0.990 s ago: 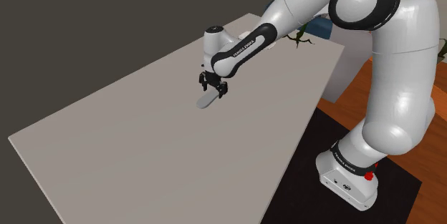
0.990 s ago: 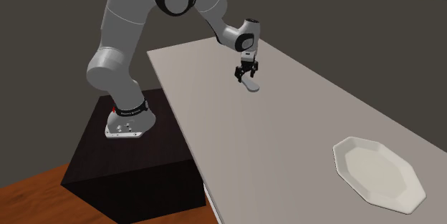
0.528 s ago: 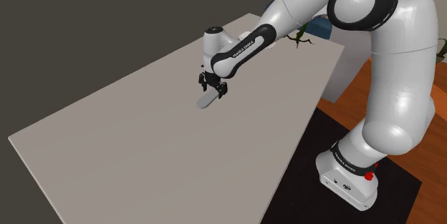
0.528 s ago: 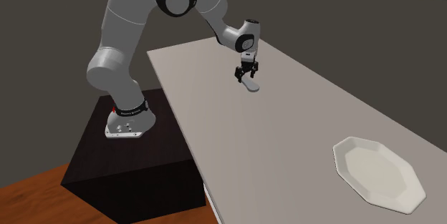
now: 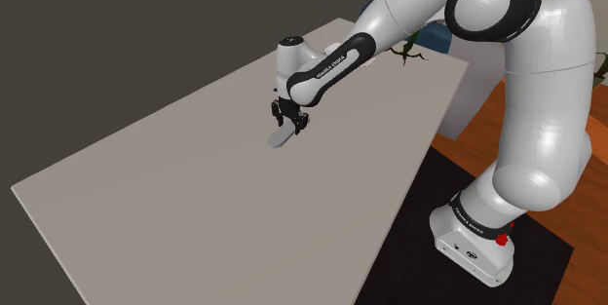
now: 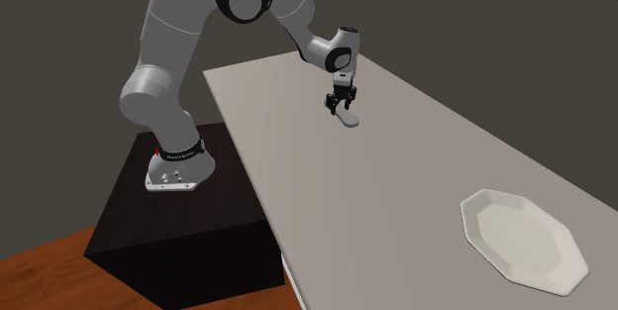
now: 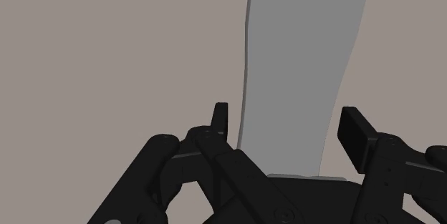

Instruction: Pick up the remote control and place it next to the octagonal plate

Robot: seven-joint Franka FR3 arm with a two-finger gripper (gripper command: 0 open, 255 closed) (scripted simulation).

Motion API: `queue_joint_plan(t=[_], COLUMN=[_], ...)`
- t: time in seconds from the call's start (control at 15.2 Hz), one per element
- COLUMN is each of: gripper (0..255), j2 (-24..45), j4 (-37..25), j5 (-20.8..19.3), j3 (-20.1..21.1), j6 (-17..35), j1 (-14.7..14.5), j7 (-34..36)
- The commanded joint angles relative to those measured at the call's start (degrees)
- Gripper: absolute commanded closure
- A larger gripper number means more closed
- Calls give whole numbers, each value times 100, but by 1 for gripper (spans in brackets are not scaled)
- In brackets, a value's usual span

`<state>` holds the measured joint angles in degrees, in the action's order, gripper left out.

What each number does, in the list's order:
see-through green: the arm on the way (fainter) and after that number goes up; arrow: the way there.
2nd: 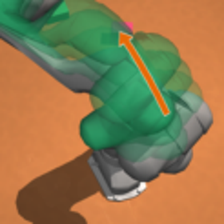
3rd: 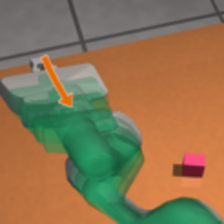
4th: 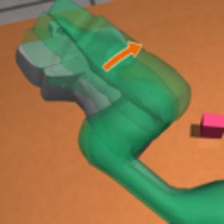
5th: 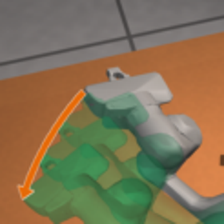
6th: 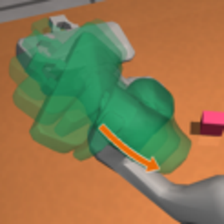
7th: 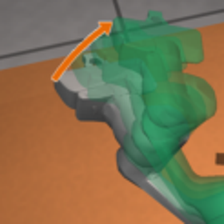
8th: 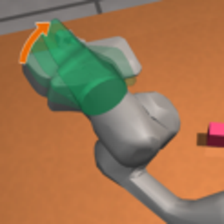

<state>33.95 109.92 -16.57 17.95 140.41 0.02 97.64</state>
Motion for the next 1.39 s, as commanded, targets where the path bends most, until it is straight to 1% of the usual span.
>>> queue_joint_plan(t=[0.0,1.19,1.32], gripper=[255,255,255], j2=[0,-907,-1026], j4=[0,-23,149], j5=[0,428,482], j3=[1,300,262], j6=[0,-894,-822], j1=[0,216,433], j7=[0,-279,-541])
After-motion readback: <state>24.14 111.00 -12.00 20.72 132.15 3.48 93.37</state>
